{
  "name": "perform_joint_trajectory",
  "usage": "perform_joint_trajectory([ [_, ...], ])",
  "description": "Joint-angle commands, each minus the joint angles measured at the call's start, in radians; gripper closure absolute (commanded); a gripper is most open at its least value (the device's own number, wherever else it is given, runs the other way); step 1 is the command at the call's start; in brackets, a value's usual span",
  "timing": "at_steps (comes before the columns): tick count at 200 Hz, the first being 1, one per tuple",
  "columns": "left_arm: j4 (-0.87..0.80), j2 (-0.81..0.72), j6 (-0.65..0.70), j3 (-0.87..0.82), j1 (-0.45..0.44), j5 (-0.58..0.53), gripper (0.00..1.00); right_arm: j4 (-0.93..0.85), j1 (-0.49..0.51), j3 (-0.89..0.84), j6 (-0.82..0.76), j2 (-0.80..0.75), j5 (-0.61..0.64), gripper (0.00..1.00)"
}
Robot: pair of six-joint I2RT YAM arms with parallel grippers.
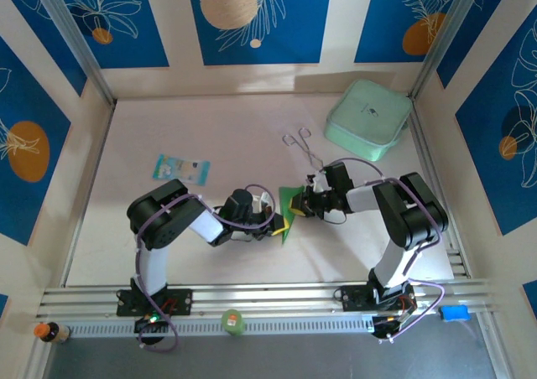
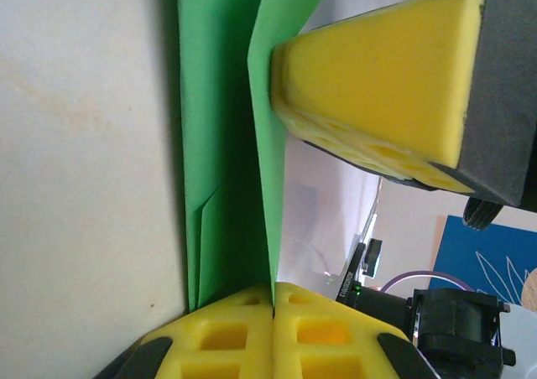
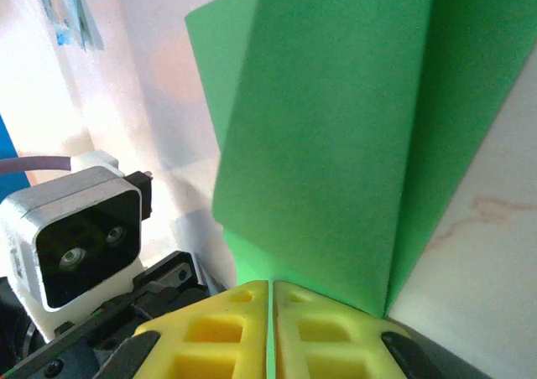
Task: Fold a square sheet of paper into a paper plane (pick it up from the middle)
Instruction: Fold the wing for the fifth time at the center of the table.
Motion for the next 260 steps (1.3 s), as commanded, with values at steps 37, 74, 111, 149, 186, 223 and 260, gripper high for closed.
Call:
perform_joint_trajectory([
  [37, -0.209, 0.011, 0.035, -0.048, 0.015, -0.054, 0.93, -0.101, 0.028, 0.052, -0.031, 0.076, 0.041, 0.89],
  [74, -0.342, -0.062, 0.106, -0.03, 0.012, -0.064, 0.81, -0.149, 0.037, 0.067, -0.034, 0.077, 0.073, 0.9],
  [111, -0.565, -0.103, 0.228, 0.056, -0.005, -0.033, 0.74, -0.154, 0.041, 0.067, -0.025, 0.072, 0.082, 0.9],
  [149, -0.668, -0.101, 0.293, 0.116, -0.023, -0.004, 0.73, -0.157, 0.042, 0.065, -0.023, 0.072, 0.086, 0.9],
  [186, -0.776, -0.11, 0.342, 0.136, -0.025, -0.033, 0.81, -0.162, 0.042, 0.063, -0.023, 0.07, 0.092, 0.9],
  [223, -0.747, -0.104, 0.333, 0.122, -0.025, -0.001, 0.92, -0.174, 0.042, 0.062, -0.024, 0.072, 0.108, 0.9],
  [260, -0.734, -0.124, 0.325, 0.093, -0.024, 0.001, 0.83, -0.186, 0.044, 0.063, -0.022, 0.075, 0.121, 0.9],
])
